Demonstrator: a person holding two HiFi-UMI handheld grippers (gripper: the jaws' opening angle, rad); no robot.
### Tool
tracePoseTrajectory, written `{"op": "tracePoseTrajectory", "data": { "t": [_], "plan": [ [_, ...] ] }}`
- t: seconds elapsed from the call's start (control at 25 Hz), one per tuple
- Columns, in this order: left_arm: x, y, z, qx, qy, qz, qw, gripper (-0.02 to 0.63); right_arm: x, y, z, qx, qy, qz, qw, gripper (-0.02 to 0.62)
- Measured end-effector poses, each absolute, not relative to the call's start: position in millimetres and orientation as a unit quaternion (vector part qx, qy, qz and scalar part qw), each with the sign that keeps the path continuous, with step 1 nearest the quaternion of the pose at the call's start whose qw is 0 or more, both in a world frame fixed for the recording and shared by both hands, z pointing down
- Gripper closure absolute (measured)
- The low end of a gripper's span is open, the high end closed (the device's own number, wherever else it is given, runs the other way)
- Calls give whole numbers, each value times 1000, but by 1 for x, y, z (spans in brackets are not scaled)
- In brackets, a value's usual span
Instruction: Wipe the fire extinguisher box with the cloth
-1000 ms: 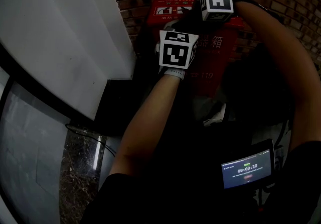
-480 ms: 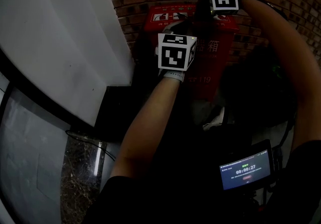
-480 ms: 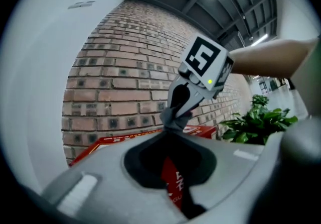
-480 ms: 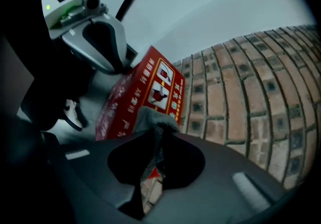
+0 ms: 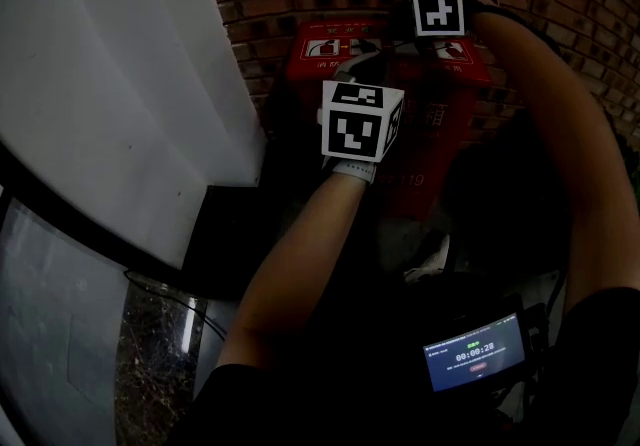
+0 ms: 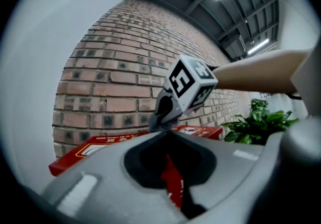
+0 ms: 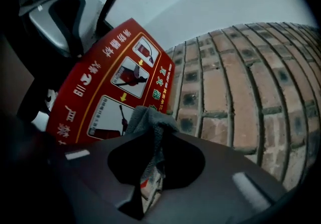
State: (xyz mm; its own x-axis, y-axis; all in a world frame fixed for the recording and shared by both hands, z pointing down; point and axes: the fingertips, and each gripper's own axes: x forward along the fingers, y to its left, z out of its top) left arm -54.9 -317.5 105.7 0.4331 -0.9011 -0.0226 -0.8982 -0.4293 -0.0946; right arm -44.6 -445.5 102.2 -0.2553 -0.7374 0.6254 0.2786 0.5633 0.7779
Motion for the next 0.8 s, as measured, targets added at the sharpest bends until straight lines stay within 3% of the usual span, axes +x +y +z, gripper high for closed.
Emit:
{"op": "tracePoseTrajectory", "data": {
  "t": [0.36,0.56,0.8],
  "plan": [
    [-55,-330,103,-836,538,-30,104,604,-56,-490,130,175,-662,-433,586,563],
    [-56,-336,109,-837,538,-30,98,604,-41,-474,143,160,-729,-334,575,565],
    [-53,-335,112,-836,542,-33,83,604,-44,-439,143,124,-736,-340,572,565]
  ]
}}
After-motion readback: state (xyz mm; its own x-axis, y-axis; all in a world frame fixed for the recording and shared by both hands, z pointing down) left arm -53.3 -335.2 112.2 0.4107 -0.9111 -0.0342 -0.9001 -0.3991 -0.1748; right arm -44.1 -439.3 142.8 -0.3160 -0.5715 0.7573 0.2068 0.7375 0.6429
